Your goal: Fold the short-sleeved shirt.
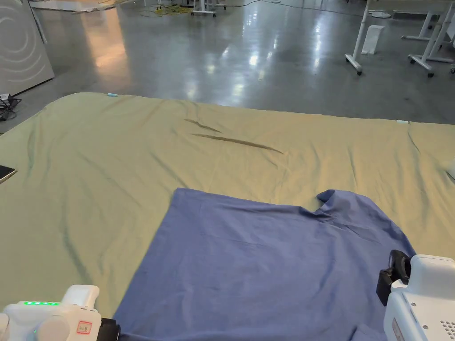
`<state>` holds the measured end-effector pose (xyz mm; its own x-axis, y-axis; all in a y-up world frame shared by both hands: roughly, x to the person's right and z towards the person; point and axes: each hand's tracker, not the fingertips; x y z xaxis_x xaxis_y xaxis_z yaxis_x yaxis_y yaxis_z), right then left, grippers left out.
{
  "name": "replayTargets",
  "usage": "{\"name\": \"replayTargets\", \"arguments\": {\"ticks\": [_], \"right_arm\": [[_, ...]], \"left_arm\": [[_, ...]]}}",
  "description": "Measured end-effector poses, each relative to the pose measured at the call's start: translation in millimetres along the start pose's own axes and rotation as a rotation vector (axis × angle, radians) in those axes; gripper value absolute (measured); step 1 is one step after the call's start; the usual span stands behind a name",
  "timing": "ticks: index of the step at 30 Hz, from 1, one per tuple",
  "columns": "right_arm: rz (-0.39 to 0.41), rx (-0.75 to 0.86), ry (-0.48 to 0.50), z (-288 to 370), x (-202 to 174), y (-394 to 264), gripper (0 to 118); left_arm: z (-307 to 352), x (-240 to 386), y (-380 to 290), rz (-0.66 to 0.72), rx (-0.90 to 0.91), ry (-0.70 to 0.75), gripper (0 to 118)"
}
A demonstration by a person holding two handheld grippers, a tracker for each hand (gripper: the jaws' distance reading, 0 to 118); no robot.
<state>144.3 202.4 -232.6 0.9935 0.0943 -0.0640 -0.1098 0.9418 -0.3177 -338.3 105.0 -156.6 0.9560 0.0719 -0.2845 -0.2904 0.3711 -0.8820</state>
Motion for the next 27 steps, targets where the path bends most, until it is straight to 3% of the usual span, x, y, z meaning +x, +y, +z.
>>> {"name": "replayTargets", "arguments": {"ticks": [5, 9, 11, 13, 16, 18, 21, 25, 27], "right_arm": [[-0.006, -0.017, -0.002, -1.3, 2.2, -2.7, 0], [-0.013, -0.028, -0.010, -1.6, 6.0, -7.4, 0], [-0.026, -0.042, -0.011, -2.5, 9.1, -10.4, 0], [-0.030, -0.054, -0.012, -2.7, 11.7, -13.5, 0], [-0.027, -0.068, -0.016, -0.4, 18.3, -16.1, 0], [-0.019, -0.078, -0.024, 1.6, 25.7, -16.0, 0], [0.013, -0.112, -0.040, 6.9, 43.5, -15.1, 0], [0.027, -0.244, -0.031, 9.9, 76.2, -15.7, 17], [0.001, -0.336, -0.028, 8.7, 92.6, -19.6, 34]], "left_arm": [[-42.8, -1.8, 7.2, 0.009, -0.079, -0.008, 57], [-32.9, 7.9, 2.4, -0.006, -0.054, 0.030, 53], [-33.9, 14.8, -3.2, -0.028, -0.030, 0.059, 46], [-31.8, 20.5, -5.1, -0.046, -0.025, 0.065, 29], [-30.7, 28.6, -3.6, -0.066, -0.032, 0.056, 22], [-30.6, 33.8, -4.3, -0.102, -0.039, 0.062, 8], [-26.3, 28.6, -7.2, -0.096, -0.019, 0.046, 7], [-13.3, 16.5, -5.7, -0.033, 0.006, -0.001, 6], [-6.4, 18.8, -5.5, -0.043, 0.019, 0.005, 6]]}}
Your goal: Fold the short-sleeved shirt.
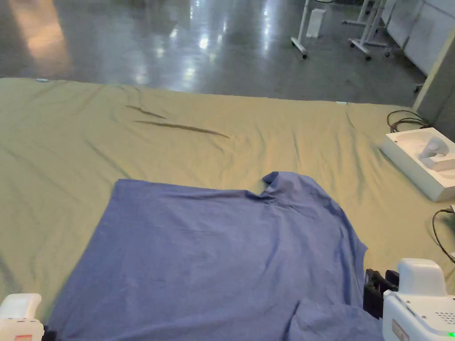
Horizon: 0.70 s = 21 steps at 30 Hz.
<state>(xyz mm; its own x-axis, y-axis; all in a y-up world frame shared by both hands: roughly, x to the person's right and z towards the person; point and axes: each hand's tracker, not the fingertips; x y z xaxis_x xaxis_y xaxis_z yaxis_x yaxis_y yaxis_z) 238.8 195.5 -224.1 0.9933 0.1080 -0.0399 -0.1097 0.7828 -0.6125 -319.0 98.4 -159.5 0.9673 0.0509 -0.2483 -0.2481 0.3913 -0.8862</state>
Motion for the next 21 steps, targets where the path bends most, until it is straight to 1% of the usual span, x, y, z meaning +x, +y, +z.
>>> {"name": "replayTargets", "arguments": {"ticks": [1, 2, 4, 8, 10, 14, 16, 18, 19, 20, 21], "right_arm": [[-0.013, -0.065, 0.009, -2.0, 7.6, -3.4, 45], [-0.019, -0.127, 0.010, -5.3, 14.0, -7.8, 53], [-0.029, -0.235, 0.020, -11.8, 22.7, -19.1, 61], [-0.032, -0.394, 0.016, -26.3, 28.7, -50.4, 62], [-0.055, -0.449, 0.022, -34.5, 27.0, -66.7, 62], [-0.096, -0.540, 0.065, -54.4, 19.3, -91.6, 61], [-0.084, -0.559, 0.066, -64.4, 12.4, -100.8, 57], [-0.063, -0.550, 0.043, -67.6, 6.1, -106.4, 57], [-0.053, -0.536, 0.032, -65.0, 3.7, -105.3, 56], [-0.039, -0.536, 0.039, -63.4, 2.0, -103.5, 52], [-0.036, -0.529, 0.048, -60.7, 1.0, -102.1, 43]], "left_arm": [[3.0, 2.1, 0.2, -0.006, 0.004, 0.001, 6], [11.0, 5.9, 0.0, -0.012, 0.010, 0.002, 6], [15.4, 9.4, 0.2, -0.016, 0.017, 0.004, 6], [21.3, 14.4, 0.1, -0.024, 0.019, 0.011, 6], [22.9, 13.8, -0.4, -0.026, 0.023, 0.015, 6], [21.8, 14.1, -0.8, -0.026, 0.013, 0.016, 6], [20.9, 15.0, -1.3, -0.026, 0.006, 0.014, 6], [19.9, 13.2, -1.2, -0.022, 0.004, 0.012, 6], [19.7, 12.9, -1.5, -0.021, 0.002, 0.011, 6], [19.7, 12.9, -2.0, -0.016, 0.003, 0.009, 6], [19.5, 12.9, -2.4, -0.012, 0.002, 0.007, 6]]}}
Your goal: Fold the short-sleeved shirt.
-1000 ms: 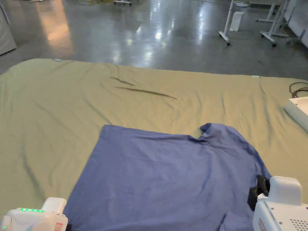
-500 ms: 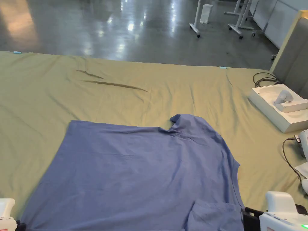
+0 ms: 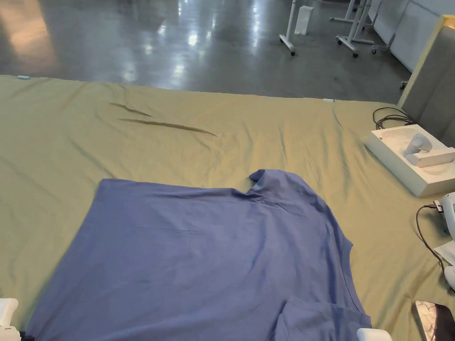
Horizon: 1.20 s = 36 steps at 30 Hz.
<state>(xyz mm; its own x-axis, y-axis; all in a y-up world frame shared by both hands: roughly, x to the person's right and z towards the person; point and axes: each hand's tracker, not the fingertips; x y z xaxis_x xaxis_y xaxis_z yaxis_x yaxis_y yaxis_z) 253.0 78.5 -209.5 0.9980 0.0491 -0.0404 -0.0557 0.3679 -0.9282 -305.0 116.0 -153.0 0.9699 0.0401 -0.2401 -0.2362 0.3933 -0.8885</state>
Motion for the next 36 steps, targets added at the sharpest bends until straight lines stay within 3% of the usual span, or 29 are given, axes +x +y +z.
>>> {"name": "replayTargets", "arguments": {"ticks": [2, 5, 10, 15, 23, 36], "right_arm": [[0.009, 0.009, -0.009, 0.3, -1.4, 1.4, 14], [0.009, 0.015, 0.015, 3.7, 3.7, 2.7, 7], [0.036, 0.108, 0.018, 29.6, 2.7, 1.3, 6], [-0.001, 0.250, 0.052, 57.8, 5.7, 19.0, 6], [0.014, 0.394, 0.041, 67.9, 1.2, 92.7, 6], [-0.014, 0.311, 0.055, -15.4, -12.4, 216.9, 6]], "left_arm": [[-2.0, -2.3, -0.1, 0.004, -0.001, -0.002, 6], [-3.7, -4.2, -1.1, 0.009, 0.005, -0.004, 6], [-2.8, -15.8, 0.5, 0.024, 0.045, -0.024, 6], [8.2, -17.2, 13.1, 0.032, 0.163, -0.049, 6], [12.1, -8.9, 79.1, 0.036, 0.291, -0.069, 6], [-75.3, 5.6, 191.0, 0.057, 0.203, -0.054, 6]]}}
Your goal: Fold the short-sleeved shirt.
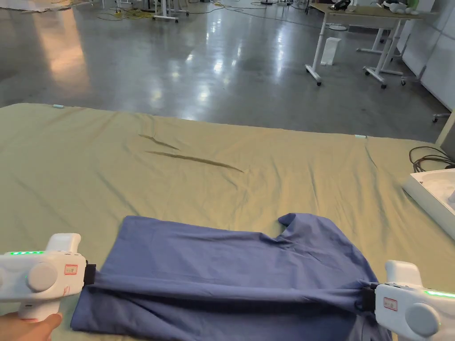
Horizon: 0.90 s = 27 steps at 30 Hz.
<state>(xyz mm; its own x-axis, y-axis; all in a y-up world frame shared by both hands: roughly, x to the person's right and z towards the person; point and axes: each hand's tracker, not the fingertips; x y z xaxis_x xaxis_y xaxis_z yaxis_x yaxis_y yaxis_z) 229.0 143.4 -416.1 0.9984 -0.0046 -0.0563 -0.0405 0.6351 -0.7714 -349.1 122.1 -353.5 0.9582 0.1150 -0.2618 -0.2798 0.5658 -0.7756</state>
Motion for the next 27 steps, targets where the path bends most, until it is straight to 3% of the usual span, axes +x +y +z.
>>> {"name": "replayTargets", "arguments": {"ticks": [9, 12, 16, 17, 19, 27], "right_arm": [[0.029, -0.122, -0.019, -62.3, 0.2, 2.5, 6], [0.042, -0.107, -0.022, -56.8, -0.4, -0.6, 14], [0.022, 0.031, -0.022, -24.9, -1.6, -5.3, 52], [0.008, 0.076, -0.006, -14.0, -2.4, -7.0, 55], [-0.012, 0.174, 0.002, 8.8, -7.4, -10.7, 65], [0.004, 0.513, 0.006, 99.9, -51.1, -27.4, 65]], "left_arm": [[-55.6, 2.2, 7.3, -0.030, -0.083, 0.028, 7], [-52.0, 2.1, 8.0, -0.029, -0.082, 0.028, 11], [-22.9, 1.2, 6.8, 0.018, 0.020, -0.021, 52], [-10.5, 1.5, 4.2, 0.030, 0.057, -0.036, 55], [10.4, 7.2, -1.0, 0.026, 0.144, -0.061, 55], [94.8, 48.5, -34.1, -0.034, 0.465, -0.102, 55]]}}
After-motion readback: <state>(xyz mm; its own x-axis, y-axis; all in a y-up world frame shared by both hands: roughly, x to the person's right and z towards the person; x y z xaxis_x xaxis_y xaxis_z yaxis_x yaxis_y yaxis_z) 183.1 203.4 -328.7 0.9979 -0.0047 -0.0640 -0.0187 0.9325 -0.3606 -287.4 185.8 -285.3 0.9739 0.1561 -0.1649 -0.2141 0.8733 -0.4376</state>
